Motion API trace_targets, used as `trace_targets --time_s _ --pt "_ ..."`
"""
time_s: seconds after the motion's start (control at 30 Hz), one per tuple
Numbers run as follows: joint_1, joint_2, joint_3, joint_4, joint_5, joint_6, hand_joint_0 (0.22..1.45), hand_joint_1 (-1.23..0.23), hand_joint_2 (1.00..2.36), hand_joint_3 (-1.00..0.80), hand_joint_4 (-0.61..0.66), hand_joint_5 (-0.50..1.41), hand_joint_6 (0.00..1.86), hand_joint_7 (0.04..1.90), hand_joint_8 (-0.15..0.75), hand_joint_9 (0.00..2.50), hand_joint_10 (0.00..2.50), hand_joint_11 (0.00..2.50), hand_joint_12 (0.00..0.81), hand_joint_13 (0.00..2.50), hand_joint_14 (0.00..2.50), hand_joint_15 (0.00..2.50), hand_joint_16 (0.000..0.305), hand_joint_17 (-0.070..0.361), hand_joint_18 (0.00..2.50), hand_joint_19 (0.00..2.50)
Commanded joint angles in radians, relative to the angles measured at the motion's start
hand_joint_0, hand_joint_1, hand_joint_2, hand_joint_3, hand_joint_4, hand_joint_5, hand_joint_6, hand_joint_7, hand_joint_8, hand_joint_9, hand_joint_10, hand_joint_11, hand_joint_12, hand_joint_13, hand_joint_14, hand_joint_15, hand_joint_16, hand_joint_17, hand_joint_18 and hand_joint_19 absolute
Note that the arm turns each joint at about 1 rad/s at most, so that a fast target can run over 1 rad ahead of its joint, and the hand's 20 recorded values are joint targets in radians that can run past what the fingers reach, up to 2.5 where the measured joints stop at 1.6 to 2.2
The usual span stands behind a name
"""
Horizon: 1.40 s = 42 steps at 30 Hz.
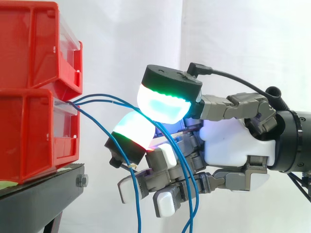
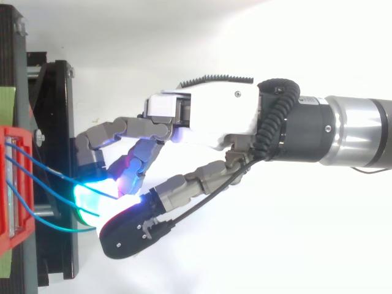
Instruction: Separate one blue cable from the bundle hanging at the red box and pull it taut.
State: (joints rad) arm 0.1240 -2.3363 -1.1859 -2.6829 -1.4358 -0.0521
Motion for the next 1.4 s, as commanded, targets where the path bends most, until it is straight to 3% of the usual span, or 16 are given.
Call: trace_targets --time_s 0.0,0.03,0.23,0.53,0.63,0.97,1.07,1.3,1.37 --pt "0.000 0.000 0.000 0.000 0.000 0.000 0.68 -0.78 1.02 -0.24 0.21 -0.14 0.63 1.36 0.374 0.98 0.02 0.82 0.403 0.73 0.02 0.46 0.047 0.106 0.86 0.58" --pt "0.000 0.000 0.000 0.000 0.000 0.000 0.69 -0.80 1.02 -0.27 0.21 -0.16 0.70 1.26 0.377 0.98 0.02 0.83 0.406 0.73 0.02 0.46 0.047 0.106 0.86 0.57" --pt "0.000 0.000 0.000 0.003 0.000 0.000 0.72 -0.84 1.00 -0.50 0.23 -0.19 0.82 1.17 0.381 0.99 0.02 0.86 0.407 0.73 0.02 0.46 0.047 0.106 0.86 0.56" --pt "-0.003 0.000 0.000 0.003 0.000 0.002 0.58 -0.59 1.00 -0.50 0.22 -0.14 0.77 1.23 0.394 1.08 0.02 0.84 0.403 0.76 0.02 0.47 0.047 0.106 0.91 0.60" --pt "-0.003 0.000 0.000 0.000 0.002 0.002 0.60 -0.55 1.00 -0.50 0.21 -0.14 0.76 1.26 0.393 1.10 0.02 0.86 0.409 0.79 0.02 0.48 0.048 0.108 0.93 0.61" --pt "-0.001 0.000 0.000 0.005 0.002 0.000 0.63 -0.73 1.02 -0.22 0.21 -0.17 0.81 1.26 0.408 1.07 0.02 0.87 0.419 0.79 0.02 0.47 0.049 0.110 0.94 0.60" --pt "0.000 0.000 0.000 0.000 0.002 0.000 0.65 -0.77 1.03 -0.13 0.13 -0.18 0.83 1.22 0.397 1.05 0.02 0.88 0.415 0.79 0.02 0.47 0.049 0.109 0.94 0.59" --pt "-0.001 0.000 0.000 0.000 0.002 0.000 0.71 -0.83 1.03 -0.17 0.13 -0.19 0.83 1.08 0.392 1.07 0.02 0.97 0.411 0.80 0.02 0.48 0.048 0.107 0.94 0.61" --pt "0.000 0.000 0.000 -0.003 0.002 0.000 0.75 -0.90 1.02 -0.25 0.12 -0.20 0.86 1.16 0.402 1.12 0.03 1.10 0.407 0.81 0.02 0.50 0.047 0.106 0.94 0.61"
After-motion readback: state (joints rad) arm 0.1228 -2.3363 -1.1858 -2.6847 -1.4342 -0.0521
